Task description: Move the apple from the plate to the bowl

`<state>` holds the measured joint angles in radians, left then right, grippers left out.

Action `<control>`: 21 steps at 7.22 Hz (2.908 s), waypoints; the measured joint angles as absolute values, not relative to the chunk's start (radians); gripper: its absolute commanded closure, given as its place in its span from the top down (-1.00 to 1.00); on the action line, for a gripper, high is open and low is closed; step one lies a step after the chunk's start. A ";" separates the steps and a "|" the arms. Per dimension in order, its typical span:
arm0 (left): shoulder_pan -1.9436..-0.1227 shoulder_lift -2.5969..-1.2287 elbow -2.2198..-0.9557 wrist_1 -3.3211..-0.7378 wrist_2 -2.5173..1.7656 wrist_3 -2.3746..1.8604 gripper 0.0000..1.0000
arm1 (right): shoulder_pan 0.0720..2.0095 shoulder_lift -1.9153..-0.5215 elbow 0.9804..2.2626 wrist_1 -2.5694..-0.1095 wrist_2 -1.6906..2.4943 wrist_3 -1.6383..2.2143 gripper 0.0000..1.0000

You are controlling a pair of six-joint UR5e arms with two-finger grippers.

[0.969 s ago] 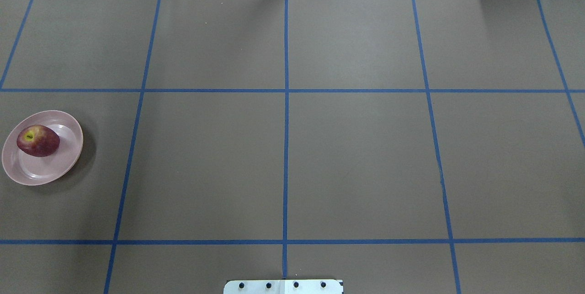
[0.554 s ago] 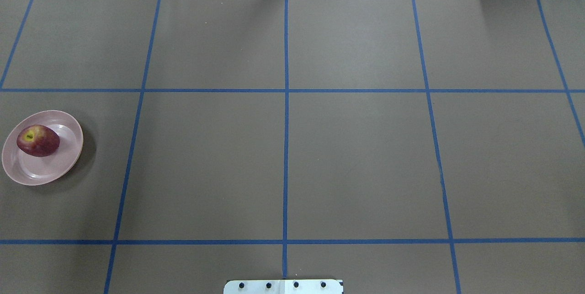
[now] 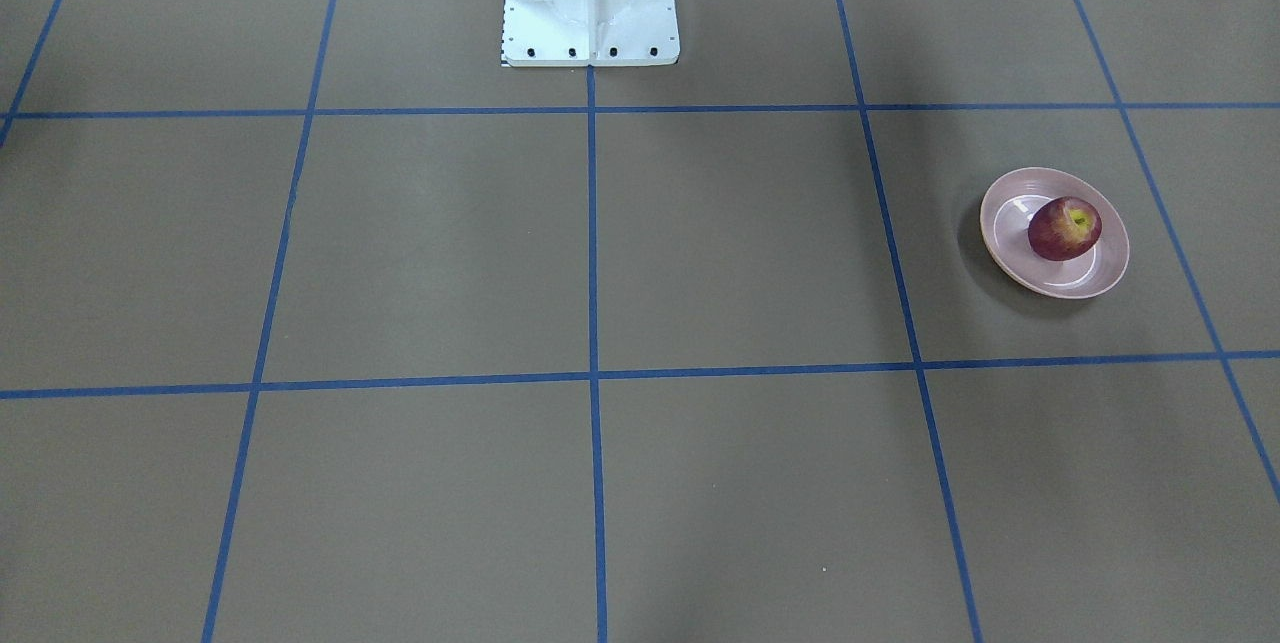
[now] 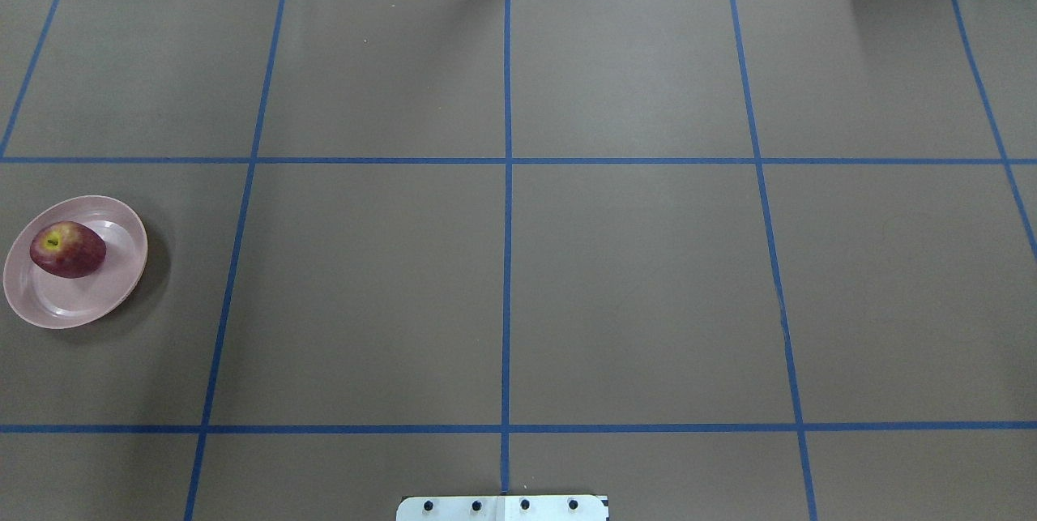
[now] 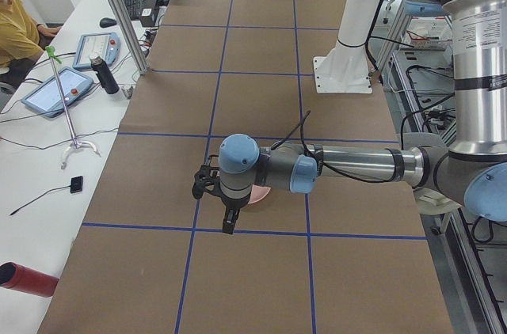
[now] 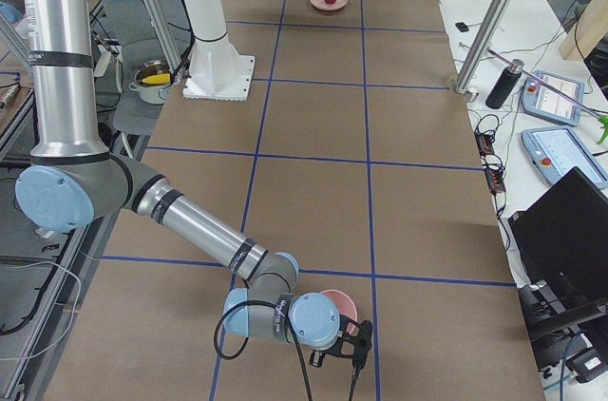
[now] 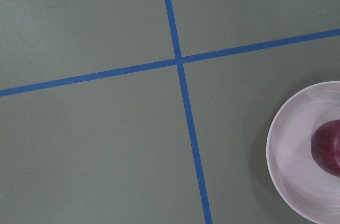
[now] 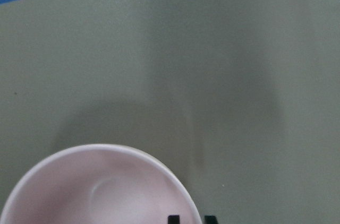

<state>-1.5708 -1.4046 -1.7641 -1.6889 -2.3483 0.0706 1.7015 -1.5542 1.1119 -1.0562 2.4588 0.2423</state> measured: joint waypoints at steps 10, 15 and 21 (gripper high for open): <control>-1.571 -1.390 -1.754 -1.687 -2.364 0.071 0.96 | 0.807 -1.032 1.596 -1.172 2.152 1.527 -1.00; -1.569 -1.390 -1.736 -1.686 -2.364 0.076 0.96 | 0.564 -0.833 1.534 -1.393 1.900 1.649 -1.00; -1.569 -1.391 -1.733 -1.704 -2.364 0.077 0.96 | 0.538 -0.845 1.533 -1.394 1.828 1.626 1.00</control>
<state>-1.5693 -1.3913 -1.7334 -1.7043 -2.3635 0.0771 0.5379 -0.8450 1.5326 -1.3943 1.8285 1.6260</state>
